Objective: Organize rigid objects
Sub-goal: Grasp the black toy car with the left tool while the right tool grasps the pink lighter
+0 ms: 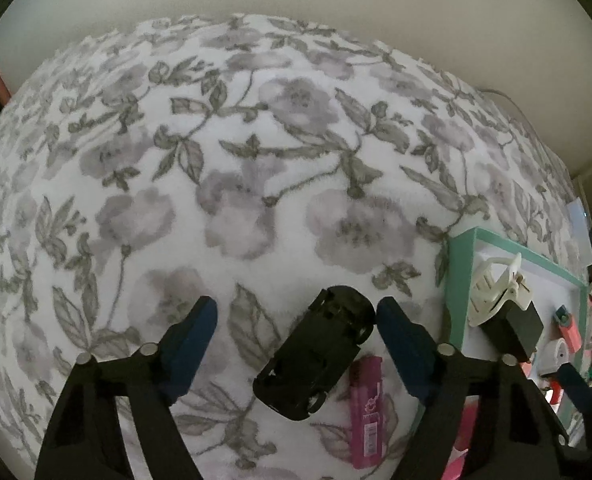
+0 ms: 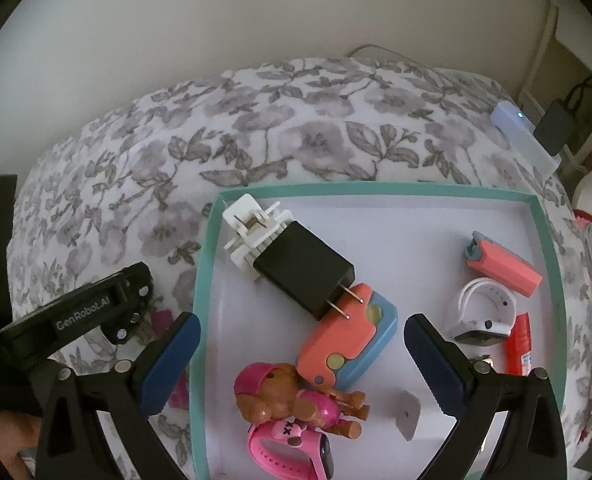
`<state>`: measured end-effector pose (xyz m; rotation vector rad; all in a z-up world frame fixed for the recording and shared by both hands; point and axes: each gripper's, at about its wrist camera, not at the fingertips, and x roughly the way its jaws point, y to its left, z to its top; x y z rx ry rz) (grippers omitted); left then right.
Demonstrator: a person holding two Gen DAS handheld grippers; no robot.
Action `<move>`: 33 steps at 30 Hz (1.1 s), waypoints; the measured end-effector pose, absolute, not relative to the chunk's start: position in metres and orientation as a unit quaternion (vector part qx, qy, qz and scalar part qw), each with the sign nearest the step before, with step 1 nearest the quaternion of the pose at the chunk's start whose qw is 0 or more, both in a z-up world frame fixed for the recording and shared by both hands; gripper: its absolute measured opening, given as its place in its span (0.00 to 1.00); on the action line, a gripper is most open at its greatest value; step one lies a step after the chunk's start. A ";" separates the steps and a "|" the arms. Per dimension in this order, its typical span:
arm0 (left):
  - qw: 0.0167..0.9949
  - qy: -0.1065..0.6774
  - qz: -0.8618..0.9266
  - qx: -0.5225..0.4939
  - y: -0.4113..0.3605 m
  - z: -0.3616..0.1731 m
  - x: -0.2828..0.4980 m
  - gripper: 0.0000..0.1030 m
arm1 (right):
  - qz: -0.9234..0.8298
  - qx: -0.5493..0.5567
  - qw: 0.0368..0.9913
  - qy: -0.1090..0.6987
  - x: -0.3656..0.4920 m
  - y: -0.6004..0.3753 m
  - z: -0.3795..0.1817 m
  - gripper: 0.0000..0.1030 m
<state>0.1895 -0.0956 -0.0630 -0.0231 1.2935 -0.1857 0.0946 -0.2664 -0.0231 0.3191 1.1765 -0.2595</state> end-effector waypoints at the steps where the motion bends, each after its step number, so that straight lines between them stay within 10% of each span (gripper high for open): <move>1: 0.792 0.604 -0.089 -0.016 -0.094 -0.064 0.189 0.71 | -0.122 0.151 0.812 0.550 0.094 -0.267 -0.023 1.00; 20: 0.771 0.628 -0.106 0.001 -0.086 -0.062 0.172 0.38 | -0.105 0.143 0.817 0.548 0.096 -0.252 -0.018 1.00; 33: 0.767 0.637 -0.080 -0.012 -0.033 -0.061 0.158 0.35 | -0.027 0.102 0.839 0.534 0.103 -0.203 -0.012 0.99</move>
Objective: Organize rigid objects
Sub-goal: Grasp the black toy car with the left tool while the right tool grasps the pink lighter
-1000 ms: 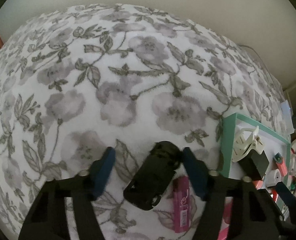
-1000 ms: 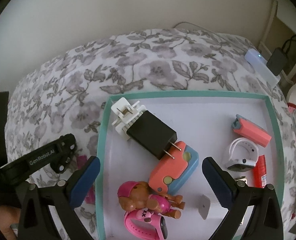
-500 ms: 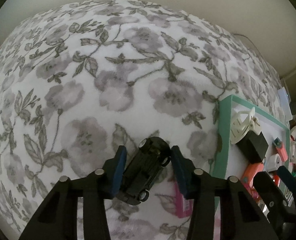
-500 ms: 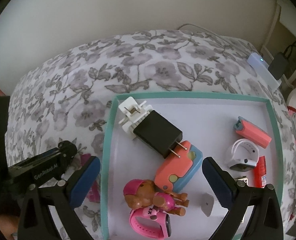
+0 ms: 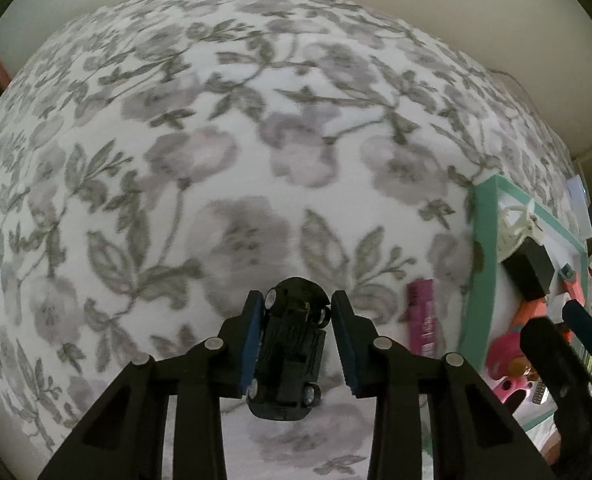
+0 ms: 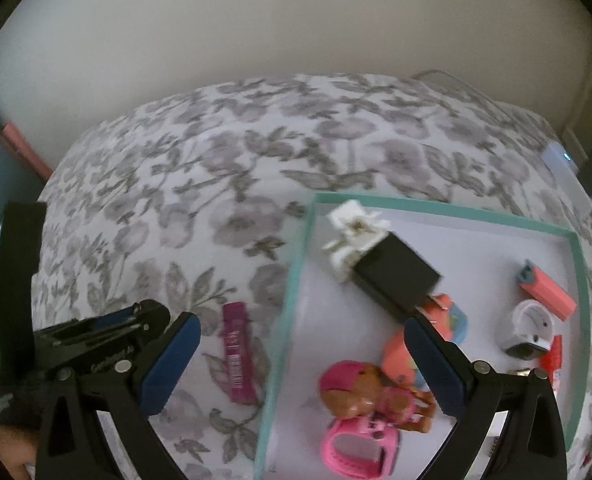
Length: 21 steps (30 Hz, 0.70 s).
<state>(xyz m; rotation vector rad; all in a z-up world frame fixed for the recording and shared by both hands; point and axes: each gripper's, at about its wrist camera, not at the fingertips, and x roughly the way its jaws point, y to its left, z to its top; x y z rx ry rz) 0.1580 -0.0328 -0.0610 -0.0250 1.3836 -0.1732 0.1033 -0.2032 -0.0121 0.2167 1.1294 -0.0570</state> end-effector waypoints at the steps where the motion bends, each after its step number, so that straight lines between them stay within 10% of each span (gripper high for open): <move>1: 0.765 0.639 -0.075 -0.020 -0.025 -0.062 0.158 0.35 | -0.019 0.095 0.840 0.534 0.104 -0.197 -0.012 0.99; 21: 0.749 0.652 -0.067 -0.098 0.044 -0.053 0.160 0.45 | 0.047 0.049 0.825 0.562 0.109 -0.142 -0.040 0.55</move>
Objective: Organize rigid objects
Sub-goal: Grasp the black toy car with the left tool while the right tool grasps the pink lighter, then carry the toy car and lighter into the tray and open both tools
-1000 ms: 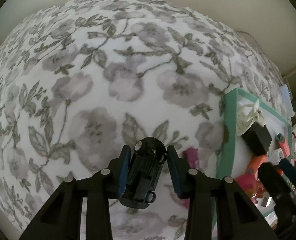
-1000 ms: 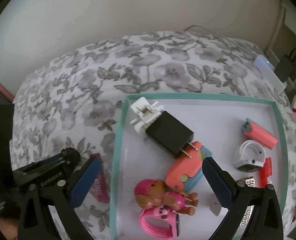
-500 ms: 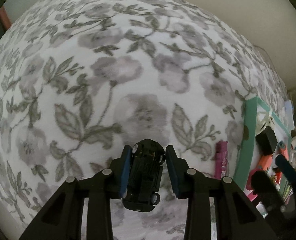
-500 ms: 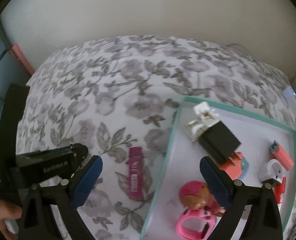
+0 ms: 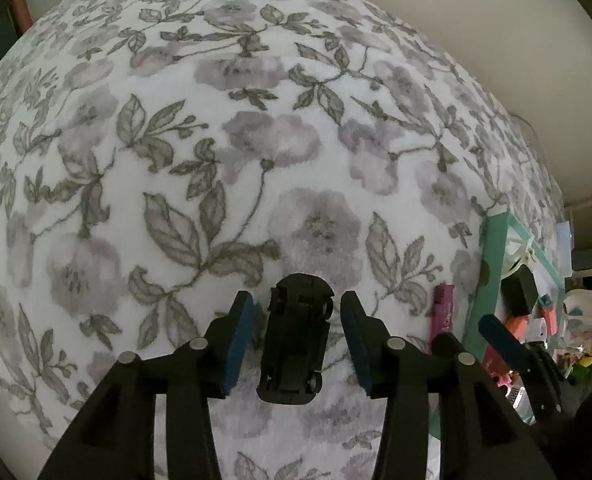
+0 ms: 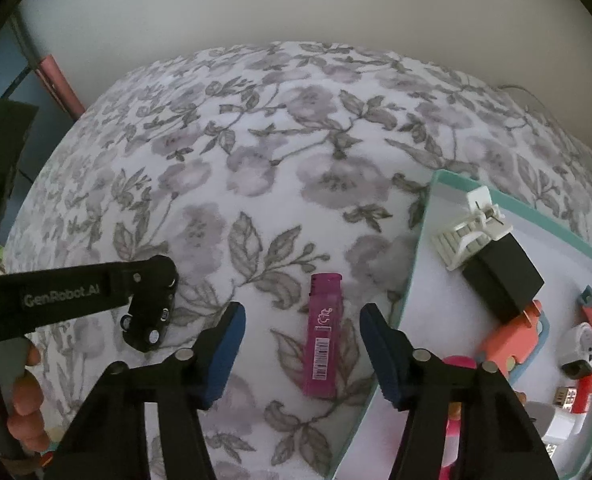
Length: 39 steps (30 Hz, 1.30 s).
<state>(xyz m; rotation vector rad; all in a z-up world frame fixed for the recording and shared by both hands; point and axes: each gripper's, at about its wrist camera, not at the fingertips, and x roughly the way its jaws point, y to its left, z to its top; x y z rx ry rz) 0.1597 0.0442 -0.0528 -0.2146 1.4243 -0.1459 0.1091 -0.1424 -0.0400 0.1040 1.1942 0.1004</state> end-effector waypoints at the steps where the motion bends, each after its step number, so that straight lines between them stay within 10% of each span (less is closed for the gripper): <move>1: 0.749 0.651 -0.067 -0.098 0.043 -0.051 0.157 0.45 | 0.046 0.048 0.824 0.563 0.110 -0.142 -0.041 0.55; 17: 0.729 0.676 -0.083 -0.062 0.011 -0.072 0.146 0.45 | 0.054 0.050 0.799 0.597 0.107 -0.127 -0.071 0.21; 39: 0.744 0.663 -0.069 -0.042 0.002 -0.073 0.142 0.33 | 0.034 0.007 0.810 0.585 0.107 -0.114 -0.073 0.21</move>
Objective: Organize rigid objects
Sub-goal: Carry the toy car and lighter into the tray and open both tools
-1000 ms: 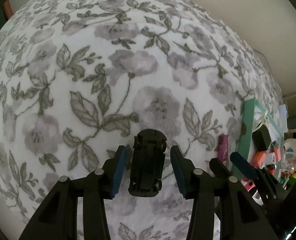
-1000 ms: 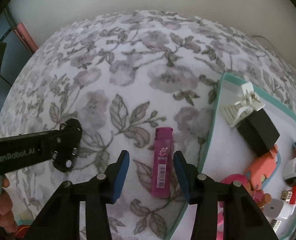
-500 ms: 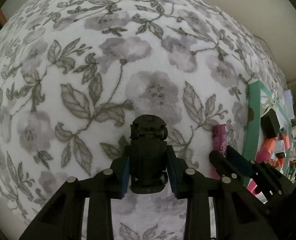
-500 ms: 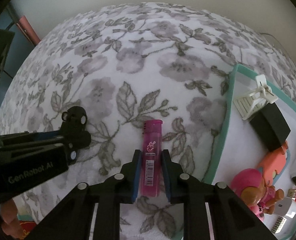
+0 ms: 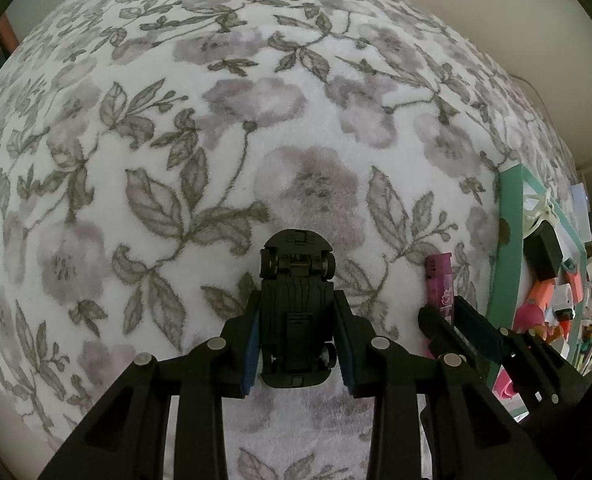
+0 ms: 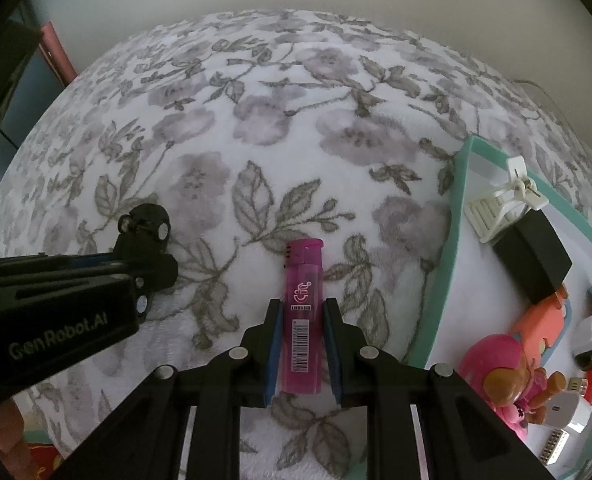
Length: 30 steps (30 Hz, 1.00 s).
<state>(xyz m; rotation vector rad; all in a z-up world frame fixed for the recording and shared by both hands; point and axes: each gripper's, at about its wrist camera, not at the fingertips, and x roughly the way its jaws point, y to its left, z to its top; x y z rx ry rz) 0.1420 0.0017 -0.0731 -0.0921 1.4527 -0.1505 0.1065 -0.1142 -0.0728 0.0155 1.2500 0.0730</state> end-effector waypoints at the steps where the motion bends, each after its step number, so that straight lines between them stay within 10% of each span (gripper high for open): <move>1: 0.744 0.663 -0.068 -0.042 0.003 -0.073 0.142 0.33 | 0.034 0.007 0.811 0.585 0.107 -0.113 -0.073 0.21; 30: 0.808 0.580 -0.091 -0.046 -0.041 0.008 0.132 0.33 | 0.037 0.080 0.841 0.533 0.070 -0.175 -0.013 0.21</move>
